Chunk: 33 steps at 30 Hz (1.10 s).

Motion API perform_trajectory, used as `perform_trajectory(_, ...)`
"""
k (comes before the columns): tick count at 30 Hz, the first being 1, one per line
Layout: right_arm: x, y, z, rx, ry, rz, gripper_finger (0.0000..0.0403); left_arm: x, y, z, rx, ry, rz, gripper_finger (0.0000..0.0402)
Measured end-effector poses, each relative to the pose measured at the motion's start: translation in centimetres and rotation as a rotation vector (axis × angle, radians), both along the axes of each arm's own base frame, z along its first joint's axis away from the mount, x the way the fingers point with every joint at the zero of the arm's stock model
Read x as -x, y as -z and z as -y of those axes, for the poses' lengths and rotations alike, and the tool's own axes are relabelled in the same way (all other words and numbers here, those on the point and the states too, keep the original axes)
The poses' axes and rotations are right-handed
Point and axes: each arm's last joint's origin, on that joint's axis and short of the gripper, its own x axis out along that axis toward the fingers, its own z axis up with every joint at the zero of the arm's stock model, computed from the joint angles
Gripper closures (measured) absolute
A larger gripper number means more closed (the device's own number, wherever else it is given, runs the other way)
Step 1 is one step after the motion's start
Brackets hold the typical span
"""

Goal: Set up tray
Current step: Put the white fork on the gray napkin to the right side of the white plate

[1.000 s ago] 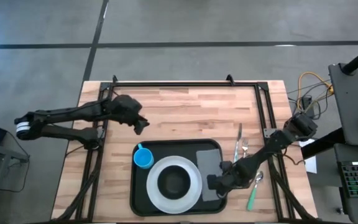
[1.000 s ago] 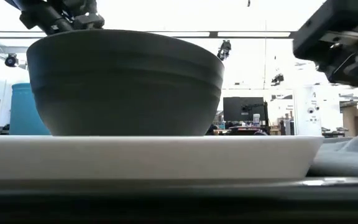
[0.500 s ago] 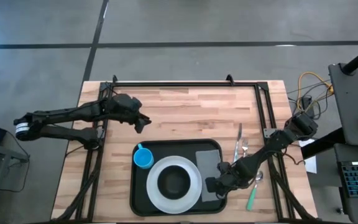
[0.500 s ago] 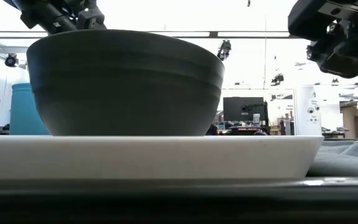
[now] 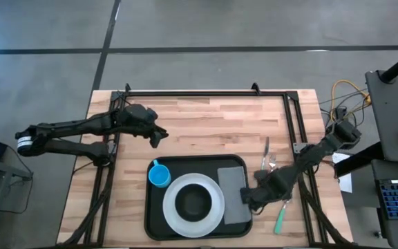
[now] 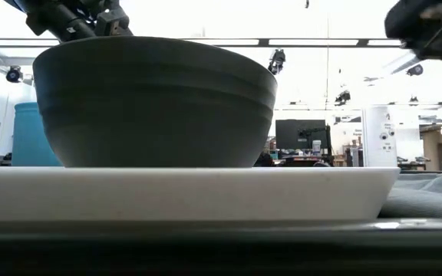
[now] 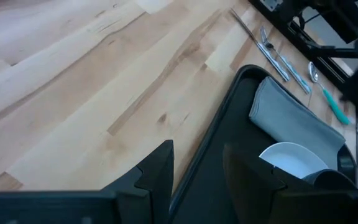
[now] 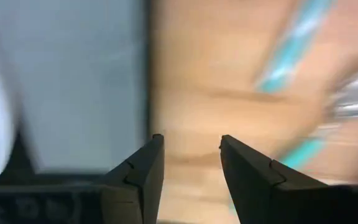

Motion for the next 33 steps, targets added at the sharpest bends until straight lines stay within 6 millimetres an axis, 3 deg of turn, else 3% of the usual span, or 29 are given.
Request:
perform_trajectory(5,2.3,-1.3,2.0,0.098,0.064,-0.143,0.0257,-0.1,-0.1,0.0,-0.004,0.0,0.012,0.0282)
perform_trajectory(14,3.2,-0.1,6.6,0.124,0.144,-0.17,0.0257,-0.3,0.1,-0.1,-0.016,0.0,0.049,0.0282)
perform_trajectory(21,3.9,2.5,9.3,0.081,0.093,-0.196,0.0257,-0.2,0.3,-0.1,-0.007,-0.005,0.046,0.0282)
perform_trajectory(27,4.9,5.6,9.9,0.041,0.145,-0.15,0.0264,-0.2,0.4,-0.1,0.01,-0.017,0.048,0.0282)
perform_trajectory(33,5.6,6.8,10.2,0.056,0.178,-0.161,0.0275,-0.2,0.6,-0.1,0.019,-0.021,0.04,0.0282)
